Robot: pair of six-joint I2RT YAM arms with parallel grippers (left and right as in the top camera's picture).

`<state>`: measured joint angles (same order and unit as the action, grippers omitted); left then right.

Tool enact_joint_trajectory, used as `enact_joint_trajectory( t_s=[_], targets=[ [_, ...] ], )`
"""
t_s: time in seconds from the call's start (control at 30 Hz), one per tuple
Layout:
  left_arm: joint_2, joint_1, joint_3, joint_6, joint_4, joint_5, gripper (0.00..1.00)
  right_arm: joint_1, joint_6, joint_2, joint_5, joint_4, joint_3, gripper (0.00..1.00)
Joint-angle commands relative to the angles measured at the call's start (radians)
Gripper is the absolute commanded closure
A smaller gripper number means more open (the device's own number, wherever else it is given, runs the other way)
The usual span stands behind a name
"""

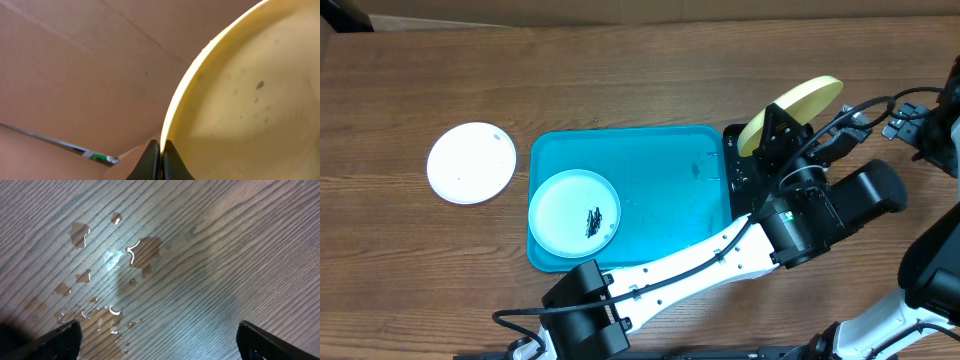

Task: Clean dirty plates on tray and stack at the side
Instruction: 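Lift the yellow-rimmed plate with the left gripper and swing it leftward, then lower the yellow-rimmed plate onto the cream plate and release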

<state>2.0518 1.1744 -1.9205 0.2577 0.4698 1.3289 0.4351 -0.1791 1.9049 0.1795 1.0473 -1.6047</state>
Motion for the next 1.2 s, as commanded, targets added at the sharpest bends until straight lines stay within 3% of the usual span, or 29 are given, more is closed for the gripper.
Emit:
enact_joint_trajectory(
  t_s=[0.0,0.27,0.4,0.63,0.7,0.97,1.17],
  targets=[
    [-0.002,0.002,-0.023,-0.224,0.089,-0.109,0.96,0.0,-0.003,0.005,-0.001,-0.003,-0.011,0.0],
    [-0.002,-0.114,-0.019,-0.686,0.364,-0.745,0.96,0.0,-0.003,0.005,-0.001,-0.003,-0.011,0.0],
    [-0.002,-0.241,-0.019,-0.693,0.372,-1.117,0.96,0.0,-0.003,0.005,-0.001,-0.003,-0.011,0.0],
    [-0.002,-0.578,-0.019,-0.711,0.39,-1.788,0.96,0.0,-0.003,0.005,-0.001,-0.003,-0.011,0.0],
    [-0.002,-0.682,-0.019,-0.711,0.42,-1.9,0.96,0.0,-0.003,0.005,-0.001,-0.003,-0.011,0.0],
    [-0.002,-1.083,-0.019,-0.685,0.693,-1.915,0.96,0.0,-0.003,0.005,-0.001,-0.003,-0.011,0.0],
    [-0.002,-1.361,-0.019,-0.649,0.846,-1.78,0.96,0.0,-0.003,0.005,-0.001,-0.003,-0.011,0.0]
  ],
)
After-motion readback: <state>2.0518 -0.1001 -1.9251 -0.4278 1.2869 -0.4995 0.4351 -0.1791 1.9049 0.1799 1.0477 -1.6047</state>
